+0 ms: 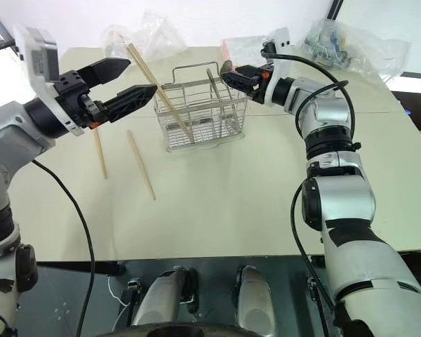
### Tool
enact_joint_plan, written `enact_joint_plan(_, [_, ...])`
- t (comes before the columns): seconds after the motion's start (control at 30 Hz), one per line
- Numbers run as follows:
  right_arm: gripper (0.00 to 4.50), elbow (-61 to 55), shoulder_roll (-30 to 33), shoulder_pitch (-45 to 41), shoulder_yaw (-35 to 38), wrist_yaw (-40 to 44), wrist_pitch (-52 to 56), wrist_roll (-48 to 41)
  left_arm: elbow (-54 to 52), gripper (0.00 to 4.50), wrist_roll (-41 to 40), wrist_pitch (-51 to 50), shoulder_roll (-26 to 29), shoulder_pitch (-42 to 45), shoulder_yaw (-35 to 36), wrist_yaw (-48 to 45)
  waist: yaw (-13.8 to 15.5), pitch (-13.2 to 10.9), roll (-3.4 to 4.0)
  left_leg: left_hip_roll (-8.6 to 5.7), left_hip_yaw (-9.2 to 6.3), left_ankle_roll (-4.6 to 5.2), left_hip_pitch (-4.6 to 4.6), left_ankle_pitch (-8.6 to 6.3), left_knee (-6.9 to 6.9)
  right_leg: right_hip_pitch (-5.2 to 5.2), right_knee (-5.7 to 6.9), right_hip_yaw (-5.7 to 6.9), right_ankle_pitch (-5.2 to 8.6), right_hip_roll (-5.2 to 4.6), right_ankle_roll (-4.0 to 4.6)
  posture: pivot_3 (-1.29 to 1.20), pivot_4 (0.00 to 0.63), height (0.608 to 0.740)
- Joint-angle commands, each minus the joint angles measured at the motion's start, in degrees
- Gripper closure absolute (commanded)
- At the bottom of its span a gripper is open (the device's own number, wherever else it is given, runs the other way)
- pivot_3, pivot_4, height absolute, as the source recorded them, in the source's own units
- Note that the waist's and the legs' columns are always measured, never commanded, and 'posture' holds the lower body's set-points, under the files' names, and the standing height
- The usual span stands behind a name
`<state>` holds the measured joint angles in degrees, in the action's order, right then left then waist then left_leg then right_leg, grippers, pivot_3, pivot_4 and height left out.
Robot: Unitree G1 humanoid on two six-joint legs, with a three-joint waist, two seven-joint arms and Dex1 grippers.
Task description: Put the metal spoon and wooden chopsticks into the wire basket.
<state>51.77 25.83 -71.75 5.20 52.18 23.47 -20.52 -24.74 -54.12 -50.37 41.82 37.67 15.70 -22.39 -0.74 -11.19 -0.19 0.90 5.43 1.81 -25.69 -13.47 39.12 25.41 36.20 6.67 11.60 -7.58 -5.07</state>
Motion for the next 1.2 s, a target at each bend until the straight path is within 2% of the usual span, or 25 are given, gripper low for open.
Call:
enact_joint_plan(0.03, [1.52,-5.9,3.6,-4.1,4.1,2.7,2.6,-3.3,0.2,0.0,1.8,-3.0,0.3,-0.3,5.2,9.5,0.0,0.0,0.0,0.0,0.0,0.0,0.0,0.0,0.0,0.0,0.0,-0.01,0.0,0.0,0.0,0.0,0.15,0.699])
enact_joint_plan(0.1, [1.52,-10.4,5.7,-3.2,4.9,7.0,6.6,-5.9,2.0,0.0,2.9,-7.2,-0.6,0.5,7.1,17.4,0.1,0.0,0.0,0.0,-0.04,0.0,0.0,0.0,0.0,0.0,0.0,0.0,0.0,0.0,0.0,0.0,0.15,0.699])
enact_joint_plan(0.23, [1.52,-26.6,11.2,3.6,4.6,18.5,17.6,-14.0,8.3,0.0,5.1,-18.1,-4.4,4.8,12.6,33.8,0.1,0.0,-0.05,0.0,-0.15,0.04,0.02,-0.02,0.0,-0.08,-0.01,0.04,0.01,0.02,-0.02,0.0,0.15,0.699])
enact_joint_plan(0.33, [1.52,-38.7,13.9,10.2,4.8,21.5,25.6,-20.5,14.4,0.0,9.8,-22.0,-5.5,7.5,14.1,39.3,0.2,0.0,-0.13,-0.01,-0.22,0.36,0.08,-0.21,0.01,-0.19,-0.02,0.09,0.02,0.02,-0.03,0.0,0.15,0.699])
enact_joint_plan(0.53, [1.52,-51.0,14.6,18.9,6.1,19.2,31.1,-26.2,27.7,0.0,17.2,-19.1,-6.7,11.2,11.4,38.3,0.3,0.0,-0.13,-0.01,-0.15,0.3,0.12,-0.21,0.01,-0.14,0.02,0.08,0.01,0.0,-0.02,0.0,0.15,0.699])
enact_joint_plan(0.6, [1.52,-53.0,14.6,20.8,6.7,17.8,31.8,-27.3,35.0,0.0,19.9,-16.4,-7.4,13.0,10.2,36.8,0.5,0.0,-0.14,-0.02,-0.13,0.01,0.12,-0.04,0.01,-0.13,0.01,0.08,0.01,-0.02,-0.02,0.0,0.15,0.699])
enact_joint_plan(0.97, [1.52,-60.3,15.1,27.0,10.4,10.4,33.3,-32.7,79.1,0.0,34.5,1.4,-8.0,29.3,0.6,24.5,1.5,0.0,-0.36,-0.01,-0.08,0.09,-0.03,-0.11,0.03,-0.02,-0.07,0.11,0.0,-0.06,-0.02,0.0,0.15,0.699])
enact_joint_plan(1.1, [1.52,-62.6,15.0,29.2,11.2,8.2,33.1,-34.3,88.6,0.0,37.8,6.8,-8.4,33.8,-0.8,21.5,1.5,0.0,-0.38,-0.01,-0.05,0.23,-0.06,-0.19,0.02,0.02,-0.08,0.1,0.0,-0.09,-0.03,0.0,0.15,0.699])
enact_joint_plan(1.2, [1.52,-63.6,14.8,30.5,12.3,5.5,33.2,-35.6,94.2,0.0,38.8,9.6,-8.6,35.8,0.5,23.1,1.4,0.0,-0.38,0.0,-0.04,0.33,-0.06,-0.25,0.02,0.04,-0.05,0.1,0.0,-0.09,-0.03,0.0,0.15,0.699])
